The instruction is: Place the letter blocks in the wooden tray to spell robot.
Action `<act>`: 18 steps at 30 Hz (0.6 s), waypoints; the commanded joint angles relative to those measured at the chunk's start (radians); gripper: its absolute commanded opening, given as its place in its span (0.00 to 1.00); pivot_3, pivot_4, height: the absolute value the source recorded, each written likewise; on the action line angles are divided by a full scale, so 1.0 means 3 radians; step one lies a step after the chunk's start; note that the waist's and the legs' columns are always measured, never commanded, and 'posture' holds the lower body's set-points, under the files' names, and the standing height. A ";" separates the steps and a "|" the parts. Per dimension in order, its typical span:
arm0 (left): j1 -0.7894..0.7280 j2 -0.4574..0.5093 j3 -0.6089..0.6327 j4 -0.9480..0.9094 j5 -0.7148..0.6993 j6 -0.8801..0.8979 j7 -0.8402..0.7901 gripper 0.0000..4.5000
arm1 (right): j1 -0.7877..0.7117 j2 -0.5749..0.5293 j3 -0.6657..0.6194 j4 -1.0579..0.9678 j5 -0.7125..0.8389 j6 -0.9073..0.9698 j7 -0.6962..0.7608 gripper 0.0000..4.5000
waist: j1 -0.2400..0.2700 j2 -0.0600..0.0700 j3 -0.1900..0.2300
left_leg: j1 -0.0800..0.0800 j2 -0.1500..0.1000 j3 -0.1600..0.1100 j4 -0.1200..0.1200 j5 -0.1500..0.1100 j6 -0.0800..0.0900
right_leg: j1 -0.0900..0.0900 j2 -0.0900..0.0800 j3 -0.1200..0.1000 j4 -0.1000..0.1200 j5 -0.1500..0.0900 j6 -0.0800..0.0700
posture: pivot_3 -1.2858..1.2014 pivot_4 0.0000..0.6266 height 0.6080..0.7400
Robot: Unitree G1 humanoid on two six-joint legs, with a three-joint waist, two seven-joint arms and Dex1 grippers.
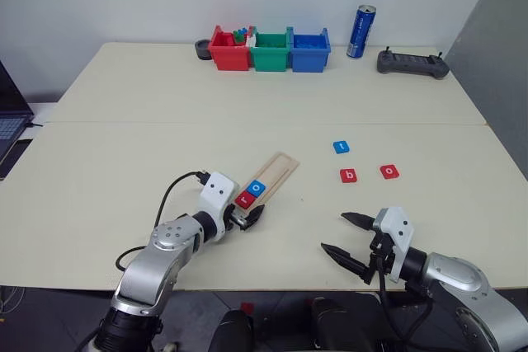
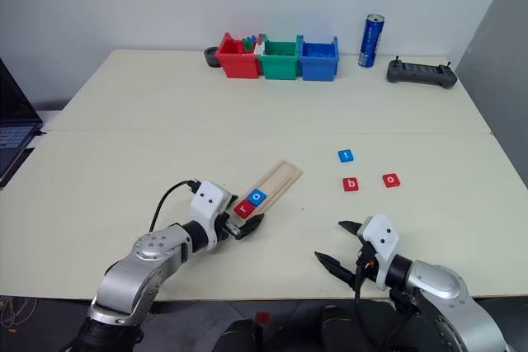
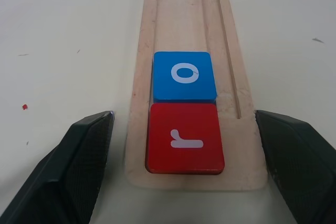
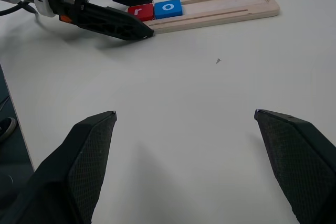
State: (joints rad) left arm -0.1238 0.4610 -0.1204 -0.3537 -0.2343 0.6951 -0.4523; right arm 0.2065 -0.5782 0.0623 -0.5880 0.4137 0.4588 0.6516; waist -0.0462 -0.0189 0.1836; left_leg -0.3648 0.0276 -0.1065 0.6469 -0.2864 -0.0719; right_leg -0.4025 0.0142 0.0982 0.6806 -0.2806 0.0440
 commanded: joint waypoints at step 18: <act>0.0007 0.0075 -0.0210 -0.0116 -0.0019 0.0340 -0.0202 0.75 | -0.0341 -0.0190 -0.0013 -0.0277 0.0182 0.0160 0.0184 1.00 | 0.0026 0.0001 -0.0001 | 0.0001 -0.0001 0.0000 0.0000 0.0000 0.0000 | 0.0001 0.0000 0.0000 -0.0001 0.0000 0.0000 | 0.52 0.24 1.00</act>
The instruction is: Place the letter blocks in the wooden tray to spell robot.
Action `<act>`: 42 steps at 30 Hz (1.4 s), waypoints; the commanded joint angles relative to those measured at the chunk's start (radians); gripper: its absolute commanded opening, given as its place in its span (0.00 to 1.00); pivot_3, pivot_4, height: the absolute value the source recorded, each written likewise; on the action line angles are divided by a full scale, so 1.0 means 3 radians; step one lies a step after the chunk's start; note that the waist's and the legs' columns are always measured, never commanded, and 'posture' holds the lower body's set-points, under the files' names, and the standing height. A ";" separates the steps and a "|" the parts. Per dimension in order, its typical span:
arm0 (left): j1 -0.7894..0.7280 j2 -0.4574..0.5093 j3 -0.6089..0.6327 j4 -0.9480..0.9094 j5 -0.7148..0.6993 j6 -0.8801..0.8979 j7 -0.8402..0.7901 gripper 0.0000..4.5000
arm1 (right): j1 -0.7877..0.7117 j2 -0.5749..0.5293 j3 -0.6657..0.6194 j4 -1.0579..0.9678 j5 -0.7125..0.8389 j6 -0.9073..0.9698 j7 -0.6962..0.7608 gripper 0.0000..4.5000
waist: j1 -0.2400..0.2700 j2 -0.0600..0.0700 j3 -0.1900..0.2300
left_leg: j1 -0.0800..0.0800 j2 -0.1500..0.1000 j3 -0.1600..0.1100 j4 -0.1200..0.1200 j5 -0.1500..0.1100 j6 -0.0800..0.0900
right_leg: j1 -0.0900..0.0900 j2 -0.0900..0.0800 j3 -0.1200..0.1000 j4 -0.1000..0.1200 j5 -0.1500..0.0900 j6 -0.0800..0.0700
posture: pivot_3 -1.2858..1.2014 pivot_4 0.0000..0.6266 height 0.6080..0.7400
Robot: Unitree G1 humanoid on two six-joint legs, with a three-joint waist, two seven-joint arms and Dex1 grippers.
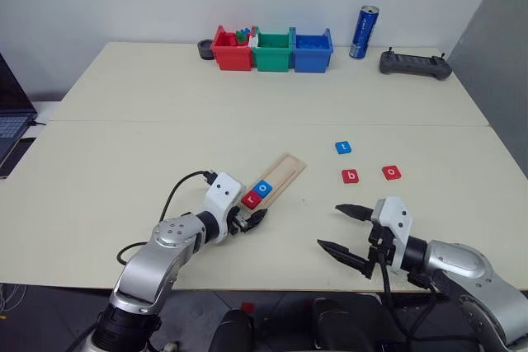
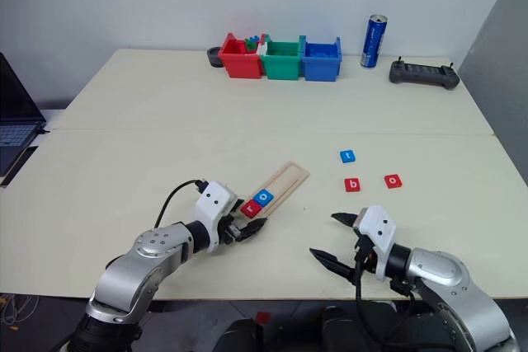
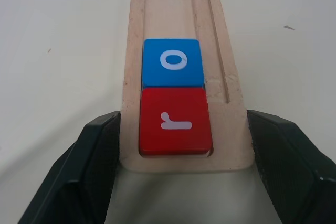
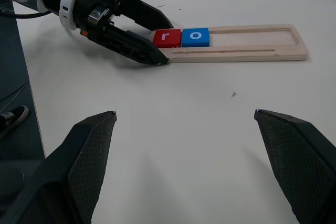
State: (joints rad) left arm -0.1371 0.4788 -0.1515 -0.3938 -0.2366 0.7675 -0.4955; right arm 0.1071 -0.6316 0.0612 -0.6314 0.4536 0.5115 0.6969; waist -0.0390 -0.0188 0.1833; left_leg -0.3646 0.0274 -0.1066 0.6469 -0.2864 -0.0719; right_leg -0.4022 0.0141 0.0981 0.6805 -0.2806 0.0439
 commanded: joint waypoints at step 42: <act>-0.0601 0.0723 -0.0270 0.1571 0.0185 -0.2800 -0.2569 0.75 | 0.0255 -0.1041 -0.0832 -0.0065 0.0196 0.0157 0.0777 1.00 | 0.0019 -0.0004 0.0003 | -0.0002 0.0002 0.0002 0.0000 -0.0001 0.0002 | -0.0002 0.0002 -0.0001 -0.0001 0.0007 -0.0015 | 0.52 0.24 1.00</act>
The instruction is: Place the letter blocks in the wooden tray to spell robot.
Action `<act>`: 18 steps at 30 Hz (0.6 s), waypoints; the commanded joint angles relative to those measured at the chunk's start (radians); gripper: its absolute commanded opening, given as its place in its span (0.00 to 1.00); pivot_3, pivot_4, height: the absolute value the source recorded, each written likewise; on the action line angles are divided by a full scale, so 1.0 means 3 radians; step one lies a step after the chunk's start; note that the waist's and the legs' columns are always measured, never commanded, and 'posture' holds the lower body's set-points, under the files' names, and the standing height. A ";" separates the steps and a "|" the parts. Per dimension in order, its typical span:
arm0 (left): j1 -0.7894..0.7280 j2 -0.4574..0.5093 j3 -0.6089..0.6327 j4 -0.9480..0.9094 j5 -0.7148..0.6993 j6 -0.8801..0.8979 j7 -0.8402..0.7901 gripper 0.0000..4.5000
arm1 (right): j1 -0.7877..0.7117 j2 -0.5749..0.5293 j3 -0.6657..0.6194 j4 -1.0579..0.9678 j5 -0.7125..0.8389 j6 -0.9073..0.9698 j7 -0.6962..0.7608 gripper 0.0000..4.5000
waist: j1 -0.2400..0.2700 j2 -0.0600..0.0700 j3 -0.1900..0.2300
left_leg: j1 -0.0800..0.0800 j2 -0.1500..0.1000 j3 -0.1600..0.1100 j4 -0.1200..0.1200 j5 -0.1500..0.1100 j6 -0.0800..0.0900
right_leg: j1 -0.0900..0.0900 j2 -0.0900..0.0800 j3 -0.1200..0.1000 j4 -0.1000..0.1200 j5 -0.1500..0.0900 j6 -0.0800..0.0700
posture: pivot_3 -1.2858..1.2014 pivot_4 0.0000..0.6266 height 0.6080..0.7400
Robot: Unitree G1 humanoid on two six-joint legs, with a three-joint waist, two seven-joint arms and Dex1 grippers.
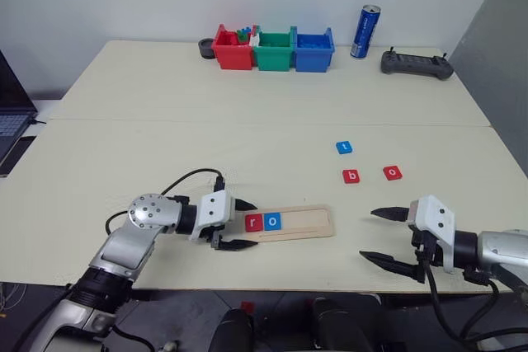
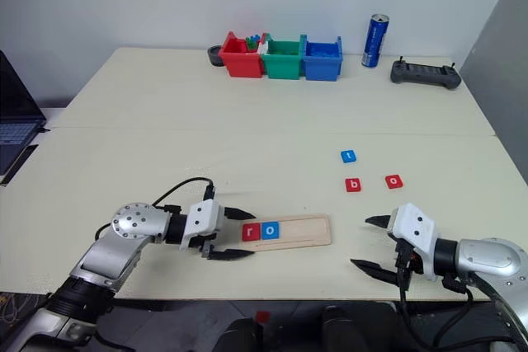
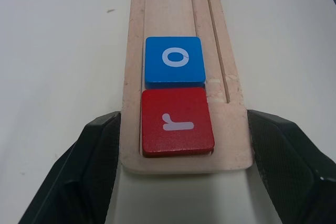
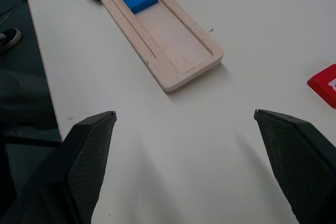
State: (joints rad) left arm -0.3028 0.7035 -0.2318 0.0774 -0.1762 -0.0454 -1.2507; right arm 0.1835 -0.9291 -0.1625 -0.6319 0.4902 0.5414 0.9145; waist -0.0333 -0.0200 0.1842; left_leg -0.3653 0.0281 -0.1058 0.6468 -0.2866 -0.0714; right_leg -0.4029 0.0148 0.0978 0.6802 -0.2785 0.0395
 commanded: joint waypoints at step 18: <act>-0.0324 -0.0142 -0.0156 0.0412 0.0021 -0.0177 -0.0491 0.83 | 0.0167 -0.0005 -0.0089 -0.0113 0.0056 0.0044 0.0063 1.00 | -0.0001 -0.0001 0.0000 | 0.0000 0.0000 -0.0001 0.0001 0.0000 0.0000 | 0.0000 0.0001 0.0000 0.0001 0.0000 0.0000 | 0.52 0.24 1.00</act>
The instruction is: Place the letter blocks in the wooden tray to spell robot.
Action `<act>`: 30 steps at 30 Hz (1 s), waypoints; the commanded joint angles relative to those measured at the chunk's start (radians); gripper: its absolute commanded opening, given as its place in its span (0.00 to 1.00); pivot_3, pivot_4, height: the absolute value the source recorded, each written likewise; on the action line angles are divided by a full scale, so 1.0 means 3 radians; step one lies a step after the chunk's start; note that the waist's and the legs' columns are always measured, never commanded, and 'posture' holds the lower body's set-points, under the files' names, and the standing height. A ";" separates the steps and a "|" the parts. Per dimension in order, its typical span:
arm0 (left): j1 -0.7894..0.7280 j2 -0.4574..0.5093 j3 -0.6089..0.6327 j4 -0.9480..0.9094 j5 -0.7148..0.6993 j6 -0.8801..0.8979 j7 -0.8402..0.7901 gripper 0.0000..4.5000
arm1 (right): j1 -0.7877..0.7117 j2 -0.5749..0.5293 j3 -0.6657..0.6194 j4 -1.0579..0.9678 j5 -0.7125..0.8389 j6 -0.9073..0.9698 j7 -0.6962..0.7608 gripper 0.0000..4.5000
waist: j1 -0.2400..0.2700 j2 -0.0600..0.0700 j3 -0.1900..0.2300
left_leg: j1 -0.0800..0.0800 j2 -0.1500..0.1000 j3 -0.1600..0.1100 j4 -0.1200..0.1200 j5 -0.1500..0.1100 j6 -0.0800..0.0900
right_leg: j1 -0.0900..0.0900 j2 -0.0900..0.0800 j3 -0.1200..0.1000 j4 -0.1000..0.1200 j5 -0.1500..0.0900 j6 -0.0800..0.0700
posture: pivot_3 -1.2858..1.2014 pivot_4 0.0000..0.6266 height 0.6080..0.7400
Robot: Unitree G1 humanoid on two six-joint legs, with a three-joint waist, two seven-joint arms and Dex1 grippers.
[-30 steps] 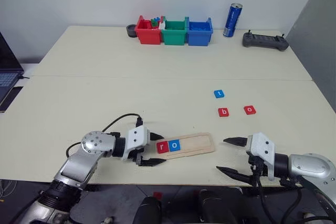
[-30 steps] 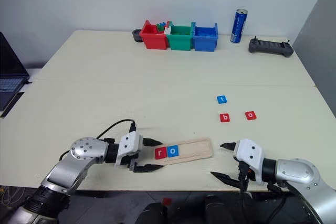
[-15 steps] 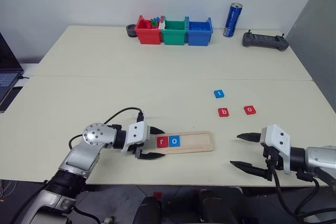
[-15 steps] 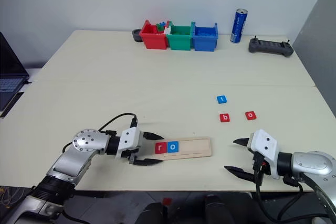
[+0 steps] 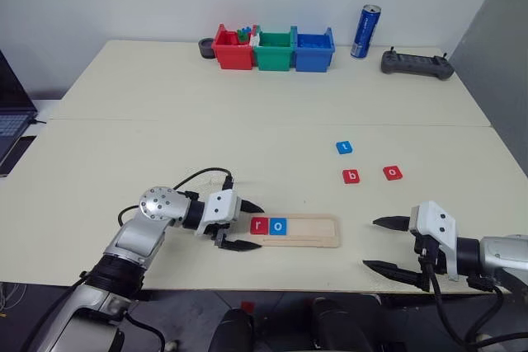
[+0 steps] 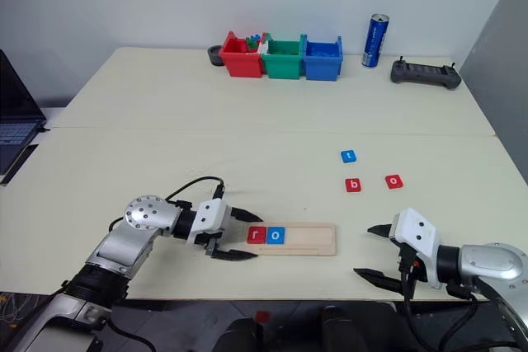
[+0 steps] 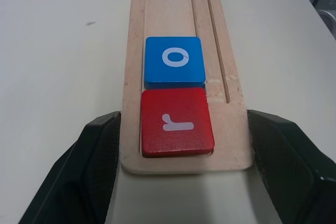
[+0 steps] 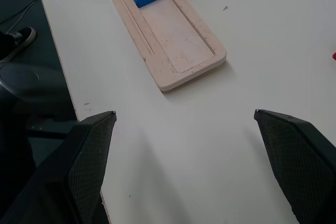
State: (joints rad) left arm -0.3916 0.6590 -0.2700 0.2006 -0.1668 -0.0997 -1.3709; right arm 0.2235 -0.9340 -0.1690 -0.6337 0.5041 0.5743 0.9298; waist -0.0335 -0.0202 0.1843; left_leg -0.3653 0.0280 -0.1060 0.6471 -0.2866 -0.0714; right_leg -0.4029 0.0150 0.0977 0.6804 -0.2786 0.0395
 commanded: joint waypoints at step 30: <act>0.0268 0.0509 0.0800 -0.0628 -0.0540 0.0589 0.0103 1.00 | -0.0808 0.0551 0.0202 0.0379 -0.0298 -0.0010 -0.0740 1.00 | -0.0029 -0.0002 0.0001 | 0.0001 0.0004 -0.0001 0.0000 0.0000 0.0000 | 0.0000 0.0002 -0.0002 0.0002 -0.0001 0.0001 | 0.52 0.24 1.00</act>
State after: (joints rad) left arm -0.3117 0.7990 -0.0718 0.0382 -0.2973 0.0686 -1.3436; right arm 0.0052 -0.7835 -0.1302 -0.5411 0.4589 0.5902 0.7558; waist -0.0420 -0.0209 0.1847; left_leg -0.3653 0.0289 -0.1063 0.6472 -0.2866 -0.0715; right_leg -0.4033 0.0155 0.0973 0.6810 -0.2787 0.0398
